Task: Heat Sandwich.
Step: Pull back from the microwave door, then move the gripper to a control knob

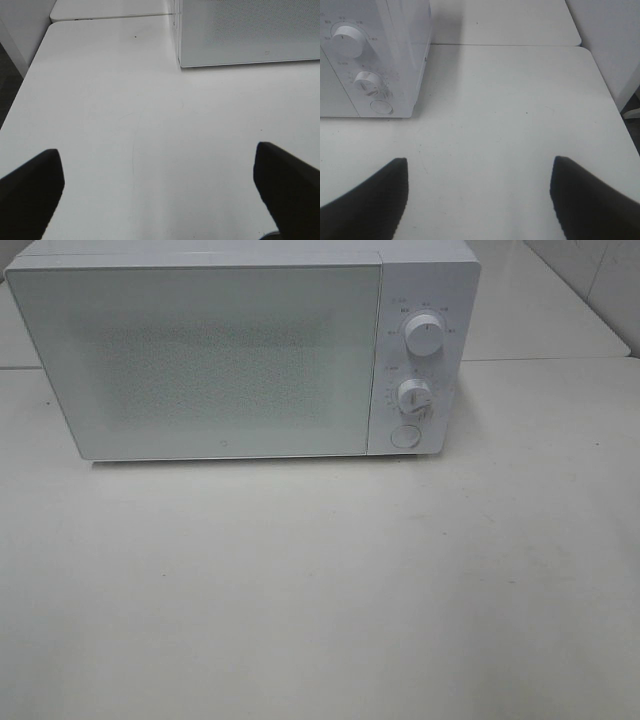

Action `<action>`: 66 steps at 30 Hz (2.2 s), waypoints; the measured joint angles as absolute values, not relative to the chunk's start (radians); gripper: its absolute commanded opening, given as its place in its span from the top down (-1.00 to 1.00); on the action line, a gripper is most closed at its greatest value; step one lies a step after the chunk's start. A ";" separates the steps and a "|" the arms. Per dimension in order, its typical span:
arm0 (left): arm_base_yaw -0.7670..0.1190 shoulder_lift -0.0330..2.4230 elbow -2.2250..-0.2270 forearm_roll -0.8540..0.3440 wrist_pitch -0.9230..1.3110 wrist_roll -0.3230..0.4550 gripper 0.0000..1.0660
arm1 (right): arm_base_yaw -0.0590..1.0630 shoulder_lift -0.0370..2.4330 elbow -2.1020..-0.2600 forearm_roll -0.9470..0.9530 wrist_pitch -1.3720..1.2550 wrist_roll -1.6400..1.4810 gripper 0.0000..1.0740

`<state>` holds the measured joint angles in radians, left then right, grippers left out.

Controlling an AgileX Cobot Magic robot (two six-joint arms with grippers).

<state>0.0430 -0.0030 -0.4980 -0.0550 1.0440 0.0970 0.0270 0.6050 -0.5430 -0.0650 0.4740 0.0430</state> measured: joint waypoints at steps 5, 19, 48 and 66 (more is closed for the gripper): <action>0.043 -0.003 -0.498 -0.055 1.044 0.097 -0.82 | 0.027 0.695 -0.543 -0.065 0.367 0.043 -0.41; 0.043 -0.003 -0.498 -0.055 1.044 0.097 -0.82 | 0.027 0.960 -0.543 -0.064 0.009 0.054 -0.41; 0.043 -0.003 -0.498 -0.055 1.044 0.097 -0.82 | 0.339 1.377 -0.415 0.392 -0.808 -0.281 -0.41; 0.043 -0.003 -0.498 -0.055 1.044 0.097 -0.82 | 0.633 1.597 -0.408 0.669 -1.071 -0.344 -0.41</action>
